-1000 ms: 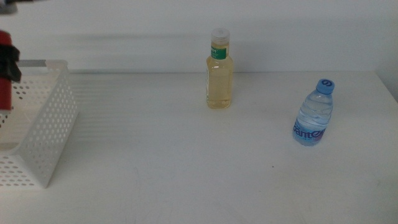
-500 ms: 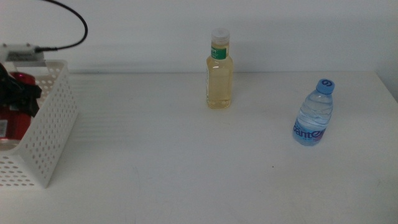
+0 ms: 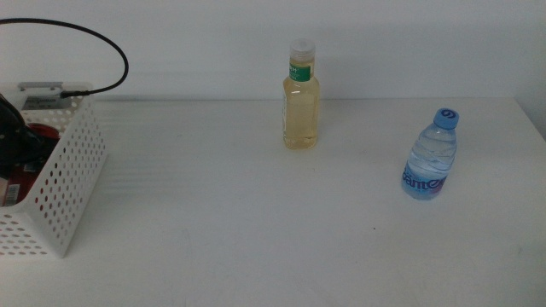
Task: Use arms to grab the bottles and put them into the dustbin to the left of the table.
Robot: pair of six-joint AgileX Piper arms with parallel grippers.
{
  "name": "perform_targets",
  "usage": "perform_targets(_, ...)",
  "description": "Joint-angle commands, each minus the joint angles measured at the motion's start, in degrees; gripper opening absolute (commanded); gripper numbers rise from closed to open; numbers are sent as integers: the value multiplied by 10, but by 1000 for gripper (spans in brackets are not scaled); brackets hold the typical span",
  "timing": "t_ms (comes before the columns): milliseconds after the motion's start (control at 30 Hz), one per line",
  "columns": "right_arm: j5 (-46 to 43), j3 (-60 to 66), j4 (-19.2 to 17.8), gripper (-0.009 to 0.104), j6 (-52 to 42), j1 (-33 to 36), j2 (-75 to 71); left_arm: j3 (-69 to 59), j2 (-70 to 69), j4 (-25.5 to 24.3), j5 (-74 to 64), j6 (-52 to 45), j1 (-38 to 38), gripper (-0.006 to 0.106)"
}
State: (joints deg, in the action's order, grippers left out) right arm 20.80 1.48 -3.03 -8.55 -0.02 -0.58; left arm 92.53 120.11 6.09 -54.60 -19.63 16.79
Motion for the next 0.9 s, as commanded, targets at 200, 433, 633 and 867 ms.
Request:
perform_targets(200, -38, -3, -8, 63, -7, -4, -16, 21, -38, -22, 8, -1, 0, 74)
perform_targets(433, -38, -3, -8, 63, -7, -4, -16, 46, -43, -39, -46, 7, 0, 90)
perform_targets(633, -38, -3, -8, 63, -7, -4, -16, 67, -104, 10, -74, 21, -9, 90)
perform_targets(867, -38, -3, -8, 63, -7, -4, -16, 67, -199, 38, -61, 52, -56, 90)
